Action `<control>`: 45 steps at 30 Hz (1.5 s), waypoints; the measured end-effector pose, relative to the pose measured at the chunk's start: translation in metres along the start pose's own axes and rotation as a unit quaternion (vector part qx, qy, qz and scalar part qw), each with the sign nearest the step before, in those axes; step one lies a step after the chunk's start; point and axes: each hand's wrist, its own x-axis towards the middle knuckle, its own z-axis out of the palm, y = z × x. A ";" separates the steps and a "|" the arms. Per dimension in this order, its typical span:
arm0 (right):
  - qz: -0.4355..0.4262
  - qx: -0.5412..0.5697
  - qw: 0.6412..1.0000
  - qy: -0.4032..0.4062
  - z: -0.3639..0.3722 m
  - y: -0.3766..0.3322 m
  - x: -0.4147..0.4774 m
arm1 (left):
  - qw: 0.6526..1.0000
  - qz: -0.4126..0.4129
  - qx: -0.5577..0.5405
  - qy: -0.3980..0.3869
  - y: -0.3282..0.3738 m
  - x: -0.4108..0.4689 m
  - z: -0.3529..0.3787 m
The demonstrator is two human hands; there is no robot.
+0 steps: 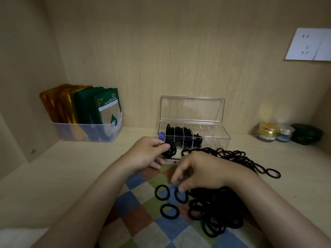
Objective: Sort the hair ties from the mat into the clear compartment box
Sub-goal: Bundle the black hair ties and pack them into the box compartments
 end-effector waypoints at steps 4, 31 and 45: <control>-0.011 -0.044 0.999 0.001 0.006 -0.003 0.003 | 1.000 0.003 0.028 -0.008 -0.003 0.001 0.005; 0.022 0.297 0.946 0.126 -0.008 -0.002 0.002 | 0.999 0.002 -0.035 -0.041 0.001 -0.003 0.014; 0.111 0.096 0.936 0.321 -0.001 0.012 0.016 | 0.989 -0.031 -0.108 -0.093 0.005 -0.008 0.022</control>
